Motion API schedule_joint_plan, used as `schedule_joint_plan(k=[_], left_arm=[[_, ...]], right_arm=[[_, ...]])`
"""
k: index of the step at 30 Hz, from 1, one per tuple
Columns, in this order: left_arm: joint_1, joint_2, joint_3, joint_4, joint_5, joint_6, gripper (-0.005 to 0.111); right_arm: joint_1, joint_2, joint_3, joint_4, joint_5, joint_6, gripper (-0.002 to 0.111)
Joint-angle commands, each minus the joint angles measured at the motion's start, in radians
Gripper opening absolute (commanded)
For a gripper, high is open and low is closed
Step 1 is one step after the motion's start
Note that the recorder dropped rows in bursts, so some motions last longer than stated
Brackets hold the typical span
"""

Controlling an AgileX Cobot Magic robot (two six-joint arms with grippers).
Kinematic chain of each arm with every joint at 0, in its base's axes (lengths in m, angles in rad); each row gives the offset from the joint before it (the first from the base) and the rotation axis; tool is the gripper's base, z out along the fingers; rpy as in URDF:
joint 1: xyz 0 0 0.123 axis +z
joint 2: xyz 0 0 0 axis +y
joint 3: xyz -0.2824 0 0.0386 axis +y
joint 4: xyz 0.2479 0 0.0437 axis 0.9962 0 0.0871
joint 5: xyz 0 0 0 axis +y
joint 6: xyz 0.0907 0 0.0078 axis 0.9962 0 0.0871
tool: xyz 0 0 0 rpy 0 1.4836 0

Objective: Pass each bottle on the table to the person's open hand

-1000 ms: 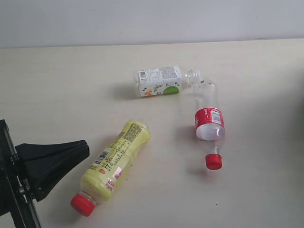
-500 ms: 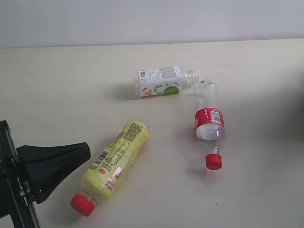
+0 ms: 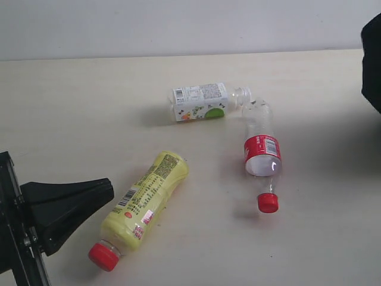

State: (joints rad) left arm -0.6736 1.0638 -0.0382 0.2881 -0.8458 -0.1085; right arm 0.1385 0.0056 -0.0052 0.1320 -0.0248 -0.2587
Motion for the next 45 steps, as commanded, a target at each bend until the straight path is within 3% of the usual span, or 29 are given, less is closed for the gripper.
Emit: schedule_joint_plan(k=[1,16,19,22,23,24,25,26,28,30,32,35,39,40,41,43,45], left_arm=[[0.002,-0.005,0.003,0.004,-0.024,-0.009,0.0],[0.002,-0.005,0.003,0.004,-0.032,-0.001,0.0],[0.002,-0.005,-0.001,-0.068,-0.039,0.004,0.0],[0.002,-0.005,-0.022,-0.103,-0.258,0.002,0.0],[0.002,-0.005,-0.043,-0.172,-0.252,0.004,0.0],[0.008,-0.005,-0.114,-0.306,-0.139,0.044,0.0],[0.022,-0.005,-0.192,-0.465,0.056,0.148,0.0],[0.049,-0.001,-0.317,-0.633,0.284,0.356,0.0],[0.116,0.031,-0.474,-0.913,0.574,0.762,0.0],[0.193,0.065,-0.609,-1.112,0.846,1.039,0.0],[0.335,0.125,-0.761,-1.184,1.184,1.118,0.0],[0.433,0.191,-0.865,-1.048,1.302,1.12,0.0],[0.494,0.226,-0.905,-0.441,1.275,1.095,0.0],[0.494,0.229,-0.905,-0.204,1.303,1.005,0.0],[0.494,0.233,-0.905,-0.085,1.326,0.912,0.0],[0.494,0.279,-0.92,0.396,1.539,0.355,0.0],[0.498,0.328,-0.951,0.561,1.7,0.028,0.0]], right_arm=[[0.001,-0.006,0.005,0.0,-0.003,-0.001,0.0],[0.001,-0.006,0.005,0.0,-0.003,-0.001,0.0],[0.001,-0.006,0.005,0.0,-0.003,-0.001,0.0],[0.001,-0.006,0.005,0.0,-0.003,-0.001,0.0],[0.001,-0.006,0.005,0.0,-0.003,-0.001,0.0],[0.001,-0.006,0.005,0.0,-0.003,-0.001,0.0],[0.001,-0.006,0.005,0.0,-0.003,-0.001,0.0],[0.001,-0.006,0.005,0.0,-0.003,-0.001,0.0],[0.001,-0.006,0.005,0.0,-0.003,-0.001,0.0],[0.001,-0.006,0.005,0.0,-0.003,-0.001,0.0],[0.001,-0.006,0.005,0.0,-0.003,-0.001,0.0],[0.001,-0.006,0.005,0.0,-0.003,-0.001,0.0],[0.001,-0.006,0.005,0.0,-0.003,-0.001,0.0],[0.001,-0.006,0.005,0.0,-0.003,-0.001,0.0],[0.001,-0.006,0.005,0.0,-0.003,-0.001,0.0],[0.001,-0.006,0.005,0.0,-0.003,-0.001,0.0],[0.001,-0.006,0.005,0.0,-0.003,-0.001,0.0]])
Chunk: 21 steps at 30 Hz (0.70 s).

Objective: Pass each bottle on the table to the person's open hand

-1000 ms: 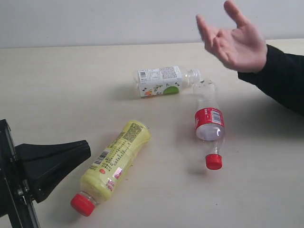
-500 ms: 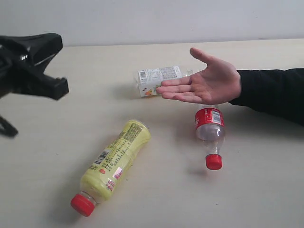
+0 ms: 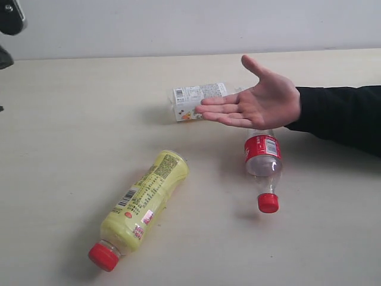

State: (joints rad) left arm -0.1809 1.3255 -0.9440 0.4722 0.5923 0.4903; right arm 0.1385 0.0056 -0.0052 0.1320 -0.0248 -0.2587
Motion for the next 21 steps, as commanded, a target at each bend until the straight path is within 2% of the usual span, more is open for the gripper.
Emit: schedule_joint_plan(k=[1,2,3,5,6,9,13,15,21], left_arm=[[0.014,0.097,-0.066,0.4,0.346,-0.711,0.0],[0.019,0.129,-0.089,0.372,0.419,-0.781,0.0],[0.022,0.181,-0.125,0.221,0.495,-0.736,0.0],[0.019,0.224,-0.141,0.019,0.502,-0.623,0.0],[0.013,0.247,-0.142,-0.117,0.495,-0.504,0.0],[-0.009,0.29,-0.142,-0.374,0.483,-0.262,0.0],[-0.061,0.321,-0.147,-0.567,0.46,-0.236,0.003],[-0.101,0.325,-0.16,-0.596,0.456,-0.236,0.012],[-0.212,0.325,-0.215,-0.699,0.412,-0.235,0.056]], right_arm=[[0.001,-0.006,0.005,0.0,-0.003,-0.001,0.0],[0.001,-0.006,0.005,0.0,-0.003,-0.001,0.0],[0.001,-0.006,0.005,0.0,-0.003,-0.001,0.0],[0.001,-0.006,0.005,0.0,-0.003,-0.001,0.0],[0.001,-0.006,0.005,0.0,-0.003,-0.001,0.0],[0.001,-0.006,0.005,0.0,-0.003,-0.001,0.0],[0.001,-0.006,0.005,0.0,-0.003,-0.001,0.0],[0.001,-0.006,0.005,0.0,-0.003,-0.001,0.0],[0.001,-0.006,0.005,0.0,-0.003,-0.001,0.0]])
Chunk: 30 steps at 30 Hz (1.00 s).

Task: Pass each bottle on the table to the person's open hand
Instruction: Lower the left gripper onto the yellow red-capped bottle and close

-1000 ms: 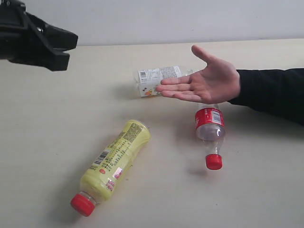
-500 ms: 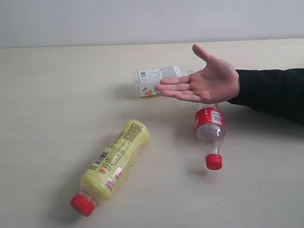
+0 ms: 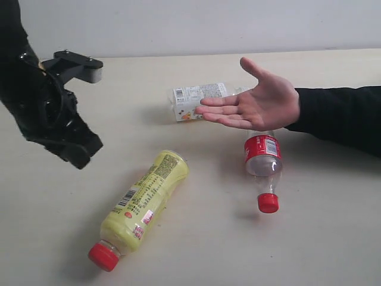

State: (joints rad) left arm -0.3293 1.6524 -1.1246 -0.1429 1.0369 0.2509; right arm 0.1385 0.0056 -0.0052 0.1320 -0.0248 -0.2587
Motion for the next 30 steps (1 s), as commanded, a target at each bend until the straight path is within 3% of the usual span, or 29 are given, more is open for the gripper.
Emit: schedule_joint_plan(k=[1,3,9,15,24,30], left_arm=[[-0.085,-0.002,-0.04,-0.097,-0.044,0.005,0.061],[-0.13,-0.002,-0.048,-0.105,-0.086,-0.001,0.066],[-0.237,0.003,-0.05,-0.067,-0.169,-0.09,0.066],[-0.331,0.052,-0.05,0.185,-0.152,-0.355,0.066],[-0.358,0.155,-0.05,0.204,-0.119,-0.419,0.076],[-0.358,0.207,-0.05,0.204,-0.138,-0.438,0.076]], right_arm=[[0.001,-0.006,0.005,0.0,-0.003,-0.001,0.0],[0.001,-0.006,0.005,0.0,-0.003,-0.001,0.0],[0.001,-0.006,0.005,0.0,-0.003,-0.001,0.0],[0.001,-0.006,0.005,0.0,-0.003,-0.001,0.0],[0.001,-0.006,0.005,0.0,-0.003,-0.001,0.0],[0.001,-0.006,0.005,0.0,-0.003,-0.001,0.0]])
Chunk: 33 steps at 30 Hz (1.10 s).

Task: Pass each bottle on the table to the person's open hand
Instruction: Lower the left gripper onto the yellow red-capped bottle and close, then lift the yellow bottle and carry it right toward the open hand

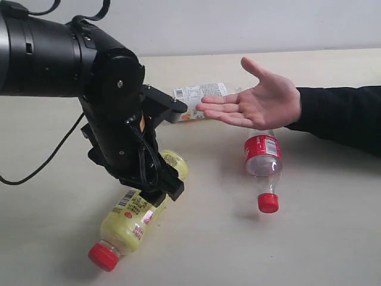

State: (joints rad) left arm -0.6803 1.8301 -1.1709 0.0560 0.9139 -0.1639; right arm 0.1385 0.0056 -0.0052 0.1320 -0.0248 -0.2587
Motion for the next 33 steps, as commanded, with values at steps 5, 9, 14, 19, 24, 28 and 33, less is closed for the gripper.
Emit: schedule_joint_plan(k=[5,9,14,19,24,28,33], left_arm=[[-0.007,0.085,-0.004,0.005,-0.023,-0.024,0.076],[-0.007,0.116,-0.004,0.011,-0.028,-0.024,0.075],[-0.007,0.148,-0.004,0.011,-0.03,-0.022,0.069],[-0.007,0.158,-0.014,0.026,-0.015,-0.022,0.014],[-0.006,0.142,-0.104,0.038,0.137,-0.025,0.001],[-0.006,0.096,-0.209,0.037,0.209,-0.064,0.001],[-0.008,0.059,-0.365,0.017,0.307,-0.102,0.001]], right_arm=[[0.001,-0.006,0.005,0.0,-0.003,-0.001,0.0],[0.001,-0.006,0.005,0.0,-0.003,-0.001,0.0],[0.001,-0.006,0.005,0.0,-0.003,-0.001,0.0],[0.001,-0.006,0.005,0.0,-0.003,-0.001,0.0],[0.001,-0.006,0.005,0.0,-0.003,-0.001,0.0],[0.001,-0.006,0.005,0.0,-0.003,-0.001,0.0],[0.001,-0.006,0.005,0.0,-0.003,-0.001,0.0]])
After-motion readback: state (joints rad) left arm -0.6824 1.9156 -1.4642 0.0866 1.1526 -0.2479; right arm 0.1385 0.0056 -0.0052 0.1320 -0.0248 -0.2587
